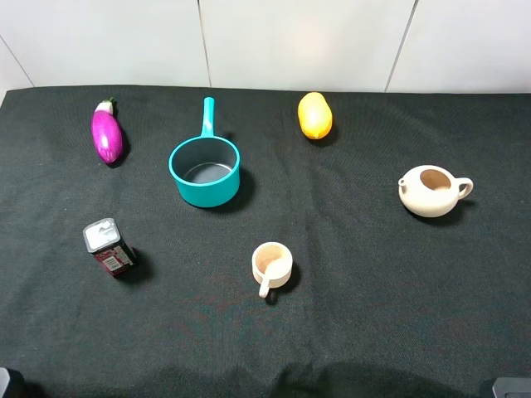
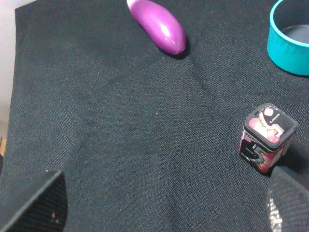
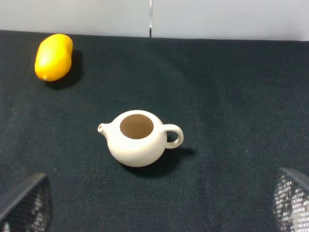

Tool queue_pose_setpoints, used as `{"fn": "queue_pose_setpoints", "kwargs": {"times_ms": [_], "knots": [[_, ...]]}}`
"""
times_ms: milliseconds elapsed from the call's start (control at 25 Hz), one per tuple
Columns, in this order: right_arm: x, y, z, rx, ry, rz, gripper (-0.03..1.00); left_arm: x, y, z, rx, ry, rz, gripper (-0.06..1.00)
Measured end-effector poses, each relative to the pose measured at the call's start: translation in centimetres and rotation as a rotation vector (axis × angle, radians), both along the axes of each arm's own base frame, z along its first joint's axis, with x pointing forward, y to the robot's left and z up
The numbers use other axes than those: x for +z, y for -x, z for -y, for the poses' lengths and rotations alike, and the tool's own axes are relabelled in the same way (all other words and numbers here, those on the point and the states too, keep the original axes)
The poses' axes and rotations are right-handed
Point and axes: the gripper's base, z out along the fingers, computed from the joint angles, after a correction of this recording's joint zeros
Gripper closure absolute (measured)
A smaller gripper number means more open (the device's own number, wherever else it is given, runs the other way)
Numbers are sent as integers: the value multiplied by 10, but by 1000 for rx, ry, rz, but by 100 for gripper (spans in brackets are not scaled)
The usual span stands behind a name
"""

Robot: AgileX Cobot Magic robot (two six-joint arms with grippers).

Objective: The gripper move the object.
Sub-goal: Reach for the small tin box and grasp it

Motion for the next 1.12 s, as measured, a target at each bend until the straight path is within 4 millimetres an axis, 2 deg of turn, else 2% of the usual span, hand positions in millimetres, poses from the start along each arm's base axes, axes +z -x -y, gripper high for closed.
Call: {"fn": "queue_pose_setpoints", "kwargs": {"times_ms": [1120], "knots": [[0,0,0,0,0,0,27,1,0,0,0,0,3,7]]}}
